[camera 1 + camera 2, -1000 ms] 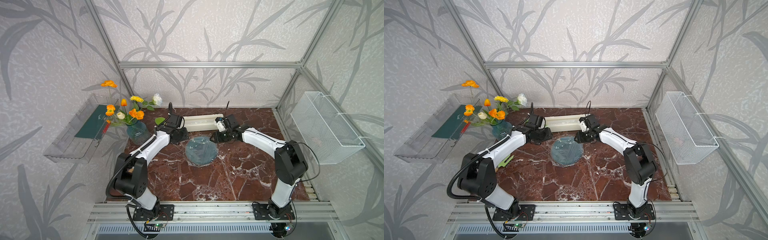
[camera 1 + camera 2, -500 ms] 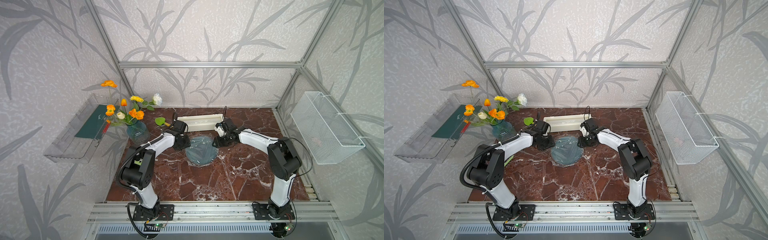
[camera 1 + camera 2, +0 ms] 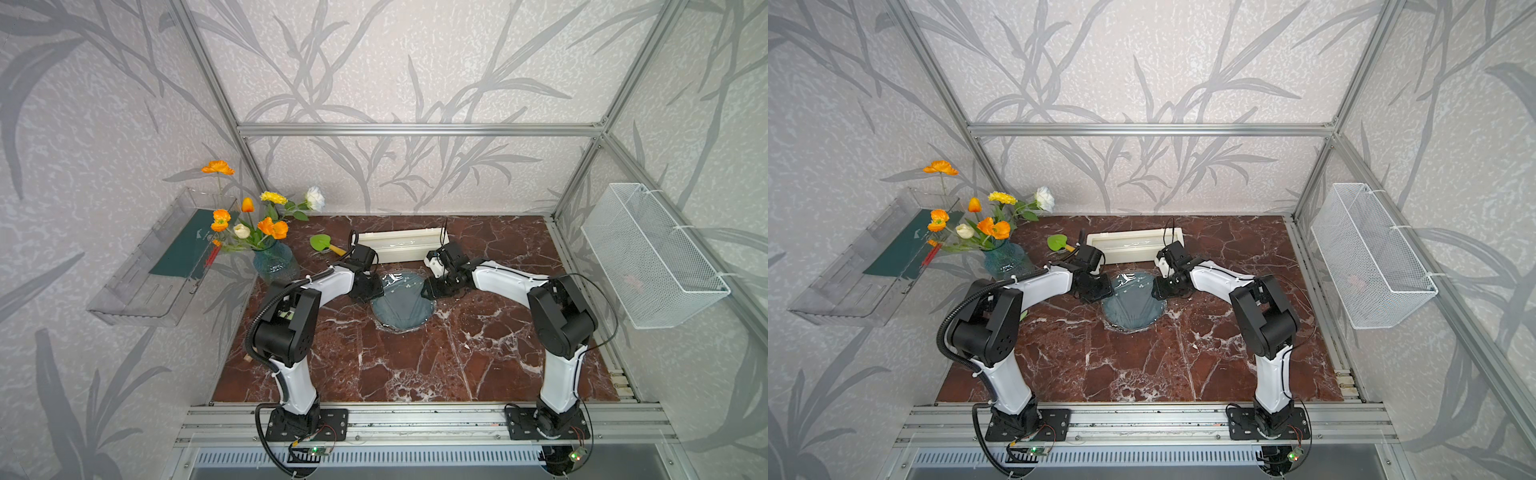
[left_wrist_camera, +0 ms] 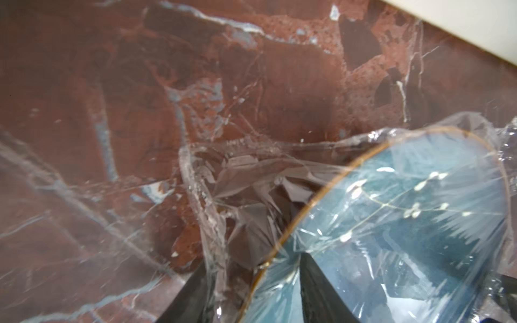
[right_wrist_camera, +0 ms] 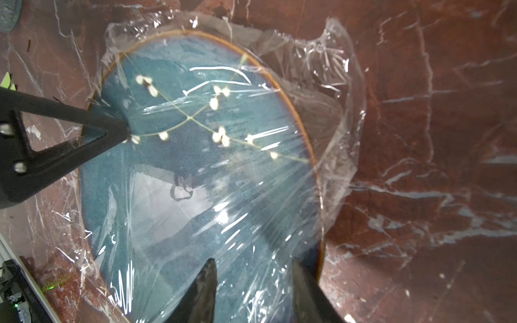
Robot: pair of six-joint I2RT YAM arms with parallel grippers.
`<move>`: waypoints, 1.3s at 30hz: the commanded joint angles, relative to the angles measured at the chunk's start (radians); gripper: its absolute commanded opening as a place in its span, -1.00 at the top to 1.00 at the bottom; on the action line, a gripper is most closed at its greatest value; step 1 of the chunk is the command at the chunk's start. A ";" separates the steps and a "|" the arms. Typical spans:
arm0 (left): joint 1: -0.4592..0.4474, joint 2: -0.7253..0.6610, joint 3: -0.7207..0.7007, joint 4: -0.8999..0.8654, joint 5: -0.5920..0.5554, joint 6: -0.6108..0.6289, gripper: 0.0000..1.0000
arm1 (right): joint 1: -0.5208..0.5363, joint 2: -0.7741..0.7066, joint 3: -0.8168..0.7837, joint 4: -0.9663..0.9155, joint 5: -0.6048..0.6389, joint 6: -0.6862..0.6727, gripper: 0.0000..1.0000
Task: Wrap the plate with plastic wrap
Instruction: Cover the plate with plastic wrap, then pick up the plate at the center of the board.
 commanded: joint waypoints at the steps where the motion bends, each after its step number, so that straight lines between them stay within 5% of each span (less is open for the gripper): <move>1: 0.003 0.000 -0.005 -0.017 -0.008 -0.004 0.05 | -0.006 -0.037 -0.020 -0.050 0.039 0.001 -0.01; 6: 0.007 -0.060 0.085 -0.249 -0.266 0.064 0.00 | -0.026 -0.140 -0.031 -0.129 0.080 0.012 -0.33; 10: 0.004 -0.125 0.154 -0.367 -0.411 0.094 -0.03 | -0.027 -0.231 -0.129 -0.086 -0.002 0.099 -0.38; 15: 0.002 -0.166 0.119 -0.224 -0.215 0.111 -0.07 | -0.019 -0.306 -0.341 0.194 -0.170 0.338 -0.31; 19: 0.004 -0.098 0.136 -0.169 -0.100 0.090 -0.07 | 0.017 -0.288 -0.428 0.364 -0.190 0.478 -0.13; 32: 0.014 0.104 0.194 -0.126 -0.039 0.113 0.00 | 0.060 -0.108 -0.408 0.539 -0.163 0.589 0.09; 39: 0.014 0.116 0.130 0.003 0.123 0.043 0.06 | 0.066 -0.021 -0.398 0.731 -0.174 0.679 0.13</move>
